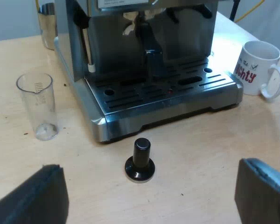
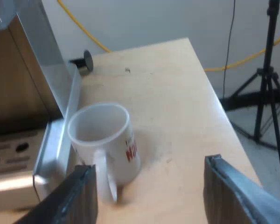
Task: Remove mug from coffee machine
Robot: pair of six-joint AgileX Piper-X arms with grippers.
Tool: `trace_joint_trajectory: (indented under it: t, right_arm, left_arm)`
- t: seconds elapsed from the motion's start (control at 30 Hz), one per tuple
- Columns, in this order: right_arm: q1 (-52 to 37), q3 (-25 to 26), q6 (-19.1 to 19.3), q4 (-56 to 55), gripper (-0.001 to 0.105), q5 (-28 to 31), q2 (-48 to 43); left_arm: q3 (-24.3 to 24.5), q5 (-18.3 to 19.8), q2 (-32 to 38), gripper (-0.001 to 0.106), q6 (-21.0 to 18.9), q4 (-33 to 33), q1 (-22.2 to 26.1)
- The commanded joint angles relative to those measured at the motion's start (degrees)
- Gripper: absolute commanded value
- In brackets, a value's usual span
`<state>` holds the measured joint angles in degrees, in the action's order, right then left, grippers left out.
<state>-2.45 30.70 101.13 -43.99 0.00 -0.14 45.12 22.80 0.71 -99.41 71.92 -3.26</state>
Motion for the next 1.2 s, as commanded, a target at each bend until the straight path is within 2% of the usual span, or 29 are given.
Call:
trace_joint_trajectory:
  t: [0.03, 0.2, 0.37, 0.5, 0.77, 1.2]
  right_arm:
    - [-0.2, 0.3, -0.7, -2.9, 0.052, 0.0, -2.2]
    - [-0.2, 0.1, -1.4, -4.9, 0.052, 0.0, -3.0]
    - [-0.2, -0.2, -3.8, -4.9, 0.052, 0.0, -3.0]
    - [-0.2, -0.2, -3.7, -5.6, 0.052, 0.0, -3.0]
    - [-0.2, -0.2, -1.9, -12.7, 0.052, -0.7, -3.0]
    - [-0.2, -0.2, -1.9, -15.9, 0.052, -2.7, -3.0]
  left_arm:
    - [0.6, -0.3, 2.4, 0.087, -0.7, 0.1, -0.1]
    - [0.6, -0.6, 2.4, 0.087, -0.7, 0.0, -0.1]
    - [0.6, -1.9, 2.4, 0.087, -0.7, -0.2, -0.1]
    - [0.1, -4.9, 2.4, 0.087, -0.7, -1.2, -0.1]
    - [-4.1, -5.5, 2.3, 0.087, -0.7, -8.0, -0.1]
    - [-9.9, -5.5, 2.3, 0.087, -0.7, -8.3, -0.1]
